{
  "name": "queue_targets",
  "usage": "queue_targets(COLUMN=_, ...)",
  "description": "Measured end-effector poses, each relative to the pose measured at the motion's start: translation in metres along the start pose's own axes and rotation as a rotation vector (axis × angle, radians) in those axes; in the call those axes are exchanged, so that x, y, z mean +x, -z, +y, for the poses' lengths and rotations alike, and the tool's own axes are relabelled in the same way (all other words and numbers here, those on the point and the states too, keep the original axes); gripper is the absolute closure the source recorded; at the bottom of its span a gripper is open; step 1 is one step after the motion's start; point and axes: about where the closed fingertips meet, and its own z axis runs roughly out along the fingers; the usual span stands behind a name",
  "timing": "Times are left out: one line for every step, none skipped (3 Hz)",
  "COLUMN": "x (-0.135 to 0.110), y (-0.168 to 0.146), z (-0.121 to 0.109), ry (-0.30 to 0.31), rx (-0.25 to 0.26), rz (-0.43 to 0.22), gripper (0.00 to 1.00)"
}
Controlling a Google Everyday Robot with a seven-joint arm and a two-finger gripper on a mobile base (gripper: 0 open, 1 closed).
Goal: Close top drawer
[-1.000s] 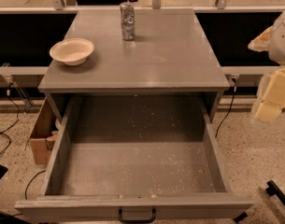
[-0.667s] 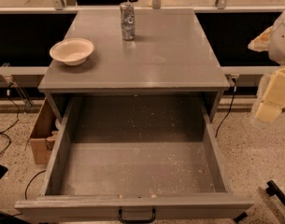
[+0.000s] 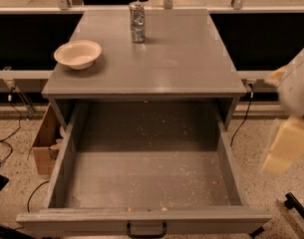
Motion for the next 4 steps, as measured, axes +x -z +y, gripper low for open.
queue_targets(x=0.007, y=-0.019, z=0.041, ry=-0.040, rx=0.044, rz=-0.022, gripper=0.23)
queue_targets(x=0.010, y=-0.050, z=0.084, ry=-0.097, rx=0.067, rz=-0.059, gripper=0.47)
queue_targets(x=0.020, y=-0.091, z=0.131, ry=-0.144, rx=0.053, rz=-0.093, gripper=0.70)
queue_targets(x=0.044, y=-0.159, z=0.185, ry=-0.168, rx=-0.033, rz=-0.082, gripper=0.93)
